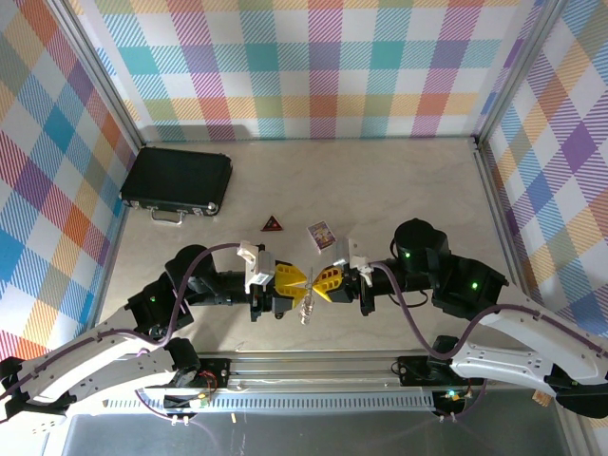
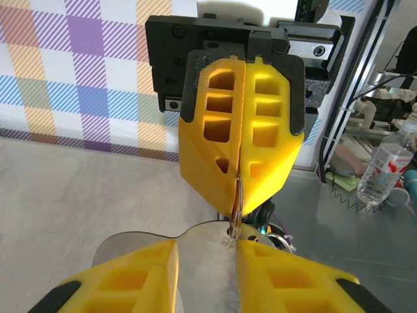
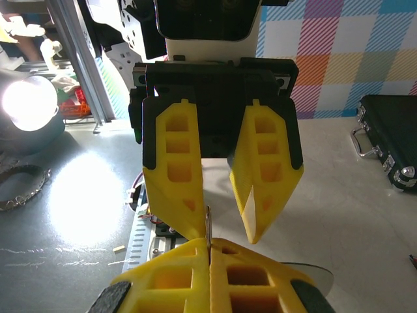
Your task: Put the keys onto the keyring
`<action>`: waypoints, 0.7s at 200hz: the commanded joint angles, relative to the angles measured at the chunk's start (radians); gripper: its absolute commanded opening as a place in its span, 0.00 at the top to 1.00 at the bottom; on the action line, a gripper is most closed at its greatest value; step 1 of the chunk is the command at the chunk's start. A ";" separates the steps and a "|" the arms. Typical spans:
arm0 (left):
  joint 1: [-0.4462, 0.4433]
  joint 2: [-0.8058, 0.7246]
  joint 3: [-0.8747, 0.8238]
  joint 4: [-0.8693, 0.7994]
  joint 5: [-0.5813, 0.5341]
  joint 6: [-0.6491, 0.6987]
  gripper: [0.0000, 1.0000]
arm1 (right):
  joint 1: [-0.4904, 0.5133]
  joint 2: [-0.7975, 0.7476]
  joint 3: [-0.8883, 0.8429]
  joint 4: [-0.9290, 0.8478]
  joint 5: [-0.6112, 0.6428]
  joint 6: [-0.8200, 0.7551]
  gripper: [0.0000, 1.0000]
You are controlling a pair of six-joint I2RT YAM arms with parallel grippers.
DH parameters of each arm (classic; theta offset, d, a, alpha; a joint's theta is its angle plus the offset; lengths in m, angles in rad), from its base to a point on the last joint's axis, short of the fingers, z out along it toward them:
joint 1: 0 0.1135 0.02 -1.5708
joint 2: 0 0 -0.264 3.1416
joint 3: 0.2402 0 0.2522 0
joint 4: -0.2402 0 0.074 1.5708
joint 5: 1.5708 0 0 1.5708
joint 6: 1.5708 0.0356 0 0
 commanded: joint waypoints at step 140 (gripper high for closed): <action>-0.007 0.013 0.040 0.047 0.025 -0.011 0.83 | 0.022 0.006 0.006 0.014 -0.004 -0.040 1.00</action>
